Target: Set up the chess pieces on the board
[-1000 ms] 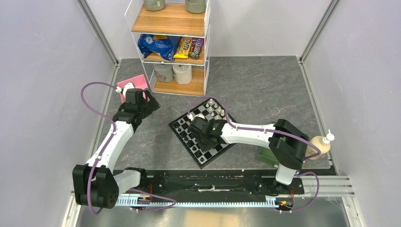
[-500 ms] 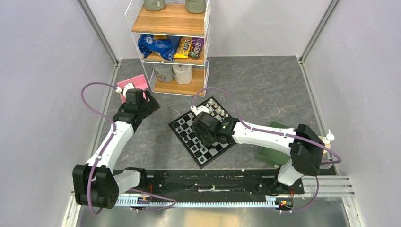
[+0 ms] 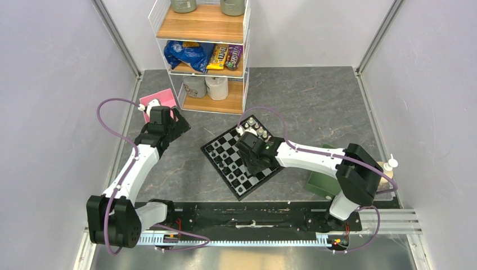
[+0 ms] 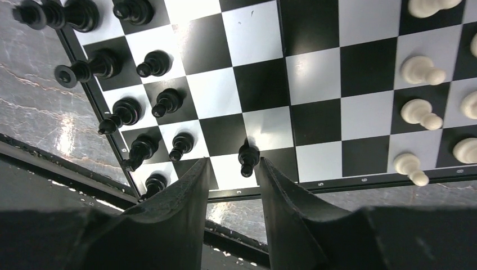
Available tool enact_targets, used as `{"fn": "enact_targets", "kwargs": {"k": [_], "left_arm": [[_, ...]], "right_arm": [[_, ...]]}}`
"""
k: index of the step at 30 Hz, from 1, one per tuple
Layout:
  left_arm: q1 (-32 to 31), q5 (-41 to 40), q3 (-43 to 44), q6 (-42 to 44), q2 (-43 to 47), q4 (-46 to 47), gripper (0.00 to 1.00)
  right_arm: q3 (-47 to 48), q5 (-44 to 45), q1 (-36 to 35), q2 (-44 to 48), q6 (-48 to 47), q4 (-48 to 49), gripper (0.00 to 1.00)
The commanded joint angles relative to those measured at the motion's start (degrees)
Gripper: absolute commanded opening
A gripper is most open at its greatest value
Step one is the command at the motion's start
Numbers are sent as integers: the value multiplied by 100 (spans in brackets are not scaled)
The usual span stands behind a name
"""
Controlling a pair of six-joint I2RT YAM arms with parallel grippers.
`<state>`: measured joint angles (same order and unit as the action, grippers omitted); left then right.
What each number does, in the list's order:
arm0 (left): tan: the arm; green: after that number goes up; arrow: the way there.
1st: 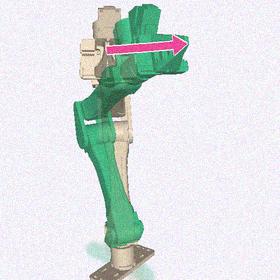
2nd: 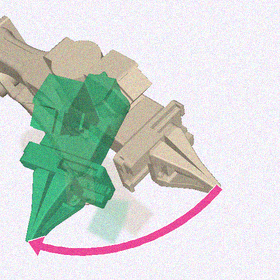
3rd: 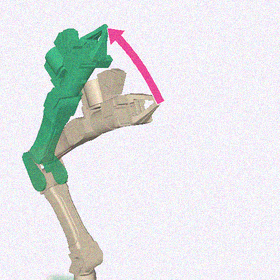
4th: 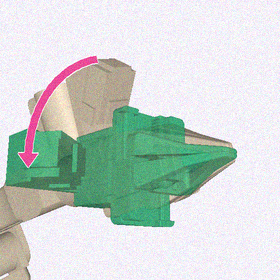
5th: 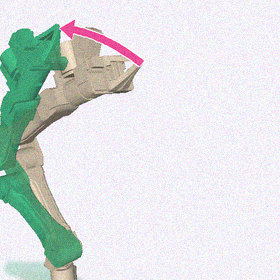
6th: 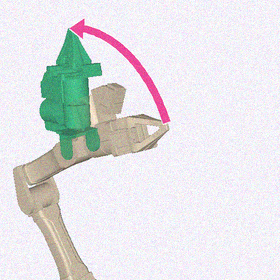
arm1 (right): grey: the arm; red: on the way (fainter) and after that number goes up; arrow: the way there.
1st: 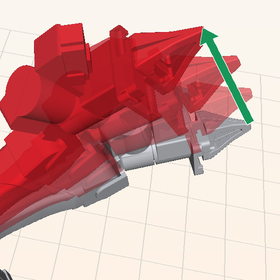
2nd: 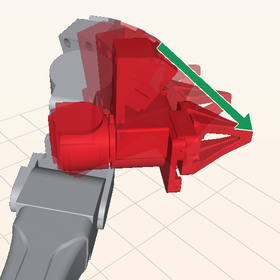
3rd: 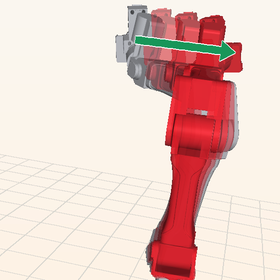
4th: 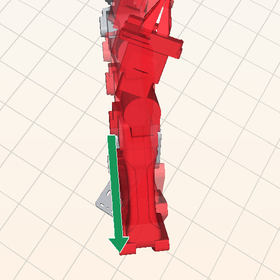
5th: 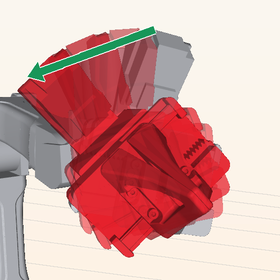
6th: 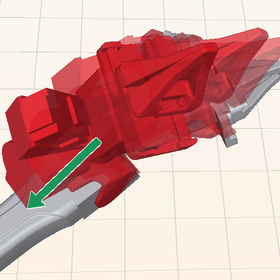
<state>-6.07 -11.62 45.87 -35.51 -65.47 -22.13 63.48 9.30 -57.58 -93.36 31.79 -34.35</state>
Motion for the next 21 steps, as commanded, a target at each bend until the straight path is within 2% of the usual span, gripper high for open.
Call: {"fn": "enact_targets", "kwargs": {"k": [1, 21], "left_arm": [[43, -9, -25, 149, -14, 242, 100], [44, 21, 1, 132, -71, 262, 100]], "right_arm": [[1, -217, -25, -159, 150, 10, 44], [-126, -155, -24, -255, 196, -161, 31]]}}
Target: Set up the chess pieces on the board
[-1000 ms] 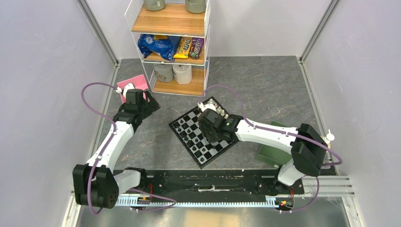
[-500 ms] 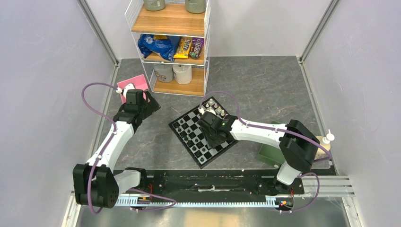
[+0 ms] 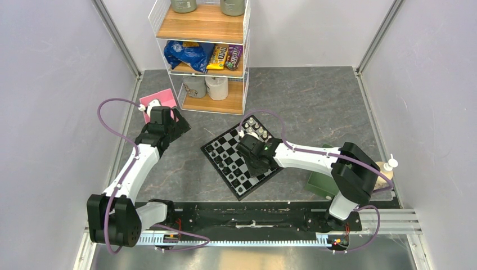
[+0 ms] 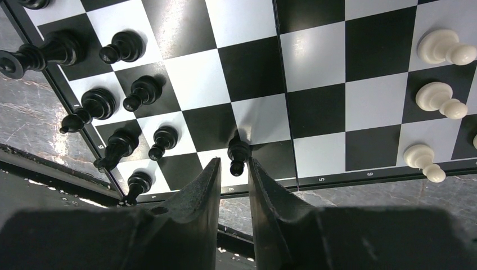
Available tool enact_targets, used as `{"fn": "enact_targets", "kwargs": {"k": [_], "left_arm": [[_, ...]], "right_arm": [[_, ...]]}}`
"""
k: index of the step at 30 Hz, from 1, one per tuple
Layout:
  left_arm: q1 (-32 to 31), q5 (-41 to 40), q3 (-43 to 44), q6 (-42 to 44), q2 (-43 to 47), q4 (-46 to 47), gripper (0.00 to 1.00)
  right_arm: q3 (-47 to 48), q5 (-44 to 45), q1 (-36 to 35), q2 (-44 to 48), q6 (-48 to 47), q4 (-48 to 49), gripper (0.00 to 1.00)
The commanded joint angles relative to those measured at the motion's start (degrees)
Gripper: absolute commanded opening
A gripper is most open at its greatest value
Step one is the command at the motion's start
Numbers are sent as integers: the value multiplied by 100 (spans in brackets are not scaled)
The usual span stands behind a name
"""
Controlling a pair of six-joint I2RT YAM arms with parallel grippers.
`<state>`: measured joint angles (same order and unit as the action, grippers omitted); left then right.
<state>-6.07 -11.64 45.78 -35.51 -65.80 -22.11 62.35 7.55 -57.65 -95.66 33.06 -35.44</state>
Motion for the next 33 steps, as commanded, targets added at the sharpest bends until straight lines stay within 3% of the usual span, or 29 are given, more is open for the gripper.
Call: {"fn": "enact_targets", "kwargs": {"k": [1, 5, 19, 33], "left_arm": [[42, 36, 17, 134, -49, 261, 100], [42, 37, 36, 136, -49, 268, 100], [41, 36, 80, 147, -66, 259, 100], [42, 34, 37, 149, -69, 260, 100]], "right_arm": [[-3, 23, -18, -23, 54, -50, 30], [14, 48, -18, -12, 31, -18, 26], [136, 113, -19, -98, -71, 63, 26], [184, 257, -16, -24, -86, 90, 32]]}}
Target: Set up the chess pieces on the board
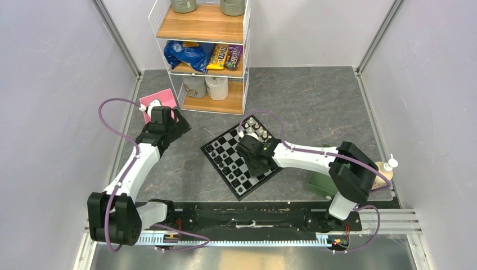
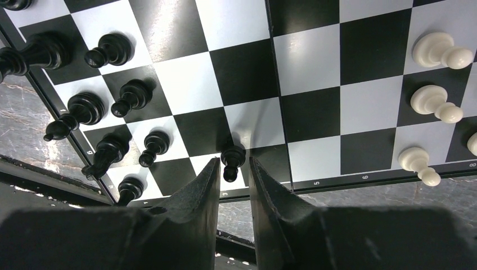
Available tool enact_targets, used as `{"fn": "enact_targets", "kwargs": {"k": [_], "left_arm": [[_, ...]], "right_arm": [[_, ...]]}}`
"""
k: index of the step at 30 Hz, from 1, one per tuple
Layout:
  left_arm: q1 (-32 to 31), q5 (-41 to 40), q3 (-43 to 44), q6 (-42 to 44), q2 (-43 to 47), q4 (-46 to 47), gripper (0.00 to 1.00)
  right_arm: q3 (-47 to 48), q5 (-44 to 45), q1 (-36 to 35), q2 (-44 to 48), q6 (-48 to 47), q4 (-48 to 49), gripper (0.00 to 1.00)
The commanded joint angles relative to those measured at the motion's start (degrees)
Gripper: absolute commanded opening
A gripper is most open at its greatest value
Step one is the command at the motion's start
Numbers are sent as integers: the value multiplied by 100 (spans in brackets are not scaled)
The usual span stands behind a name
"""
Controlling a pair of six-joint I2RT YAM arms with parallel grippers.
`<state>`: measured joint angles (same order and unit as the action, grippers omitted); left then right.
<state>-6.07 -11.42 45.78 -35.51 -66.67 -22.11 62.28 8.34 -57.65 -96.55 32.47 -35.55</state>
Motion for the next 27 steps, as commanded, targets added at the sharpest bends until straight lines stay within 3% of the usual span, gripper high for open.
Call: {"fn": "enact_targets", "kwargs": {"k": [1, 10, 19, 27], "left_arm": [[44, 16, 36, 144, 11, 262, 100], [43, 5, 1, 141, 25, 268, 100], [40, 1, -16, 144, 27, 268, 100], [41, 17, -16, 138, 45, 277, 100]], "right_arm": [[189, 184, -18, 76, -25, 117, 32], [162, 77, -16, 181, -8, 194, 27], [72, -47, -40, 314, 5, 162, 10], [2, -58, -348, 443, 120, 213, 8]]}}
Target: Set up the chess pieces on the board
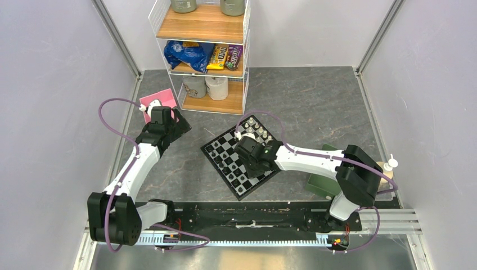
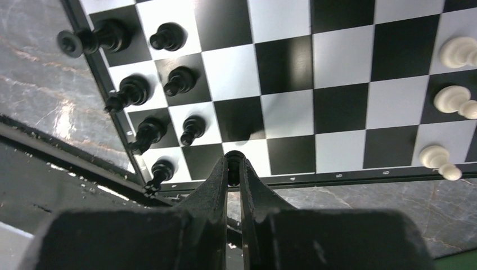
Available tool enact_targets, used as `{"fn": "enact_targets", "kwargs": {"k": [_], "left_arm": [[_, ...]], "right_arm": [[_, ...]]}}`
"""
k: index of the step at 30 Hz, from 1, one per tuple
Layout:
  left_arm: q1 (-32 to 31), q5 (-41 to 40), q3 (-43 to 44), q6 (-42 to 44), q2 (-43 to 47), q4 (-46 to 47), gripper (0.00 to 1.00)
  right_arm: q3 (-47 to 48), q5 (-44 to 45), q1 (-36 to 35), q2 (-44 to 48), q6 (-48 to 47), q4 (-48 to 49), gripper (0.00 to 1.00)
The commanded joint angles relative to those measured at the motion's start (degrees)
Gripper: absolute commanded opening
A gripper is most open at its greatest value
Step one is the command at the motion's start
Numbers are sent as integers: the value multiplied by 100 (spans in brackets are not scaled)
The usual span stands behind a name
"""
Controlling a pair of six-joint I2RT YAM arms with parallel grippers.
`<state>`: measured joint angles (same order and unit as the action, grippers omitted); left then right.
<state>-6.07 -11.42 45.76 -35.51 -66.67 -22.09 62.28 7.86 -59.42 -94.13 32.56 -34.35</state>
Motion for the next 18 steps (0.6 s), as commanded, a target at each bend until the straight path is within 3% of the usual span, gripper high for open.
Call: {"fn": "enact_targets", "kwargs": {"k": [1, 18], "left_arm": [[42, 16, -18, 140, 44, 275, 100], [43, 5, -23, 138, 43, 284, 100]], "right_arm": [[-7, -22, -219, 194, 123, 124, 8], [-58, -65, -553, -162, 334, 306, 8]]}}
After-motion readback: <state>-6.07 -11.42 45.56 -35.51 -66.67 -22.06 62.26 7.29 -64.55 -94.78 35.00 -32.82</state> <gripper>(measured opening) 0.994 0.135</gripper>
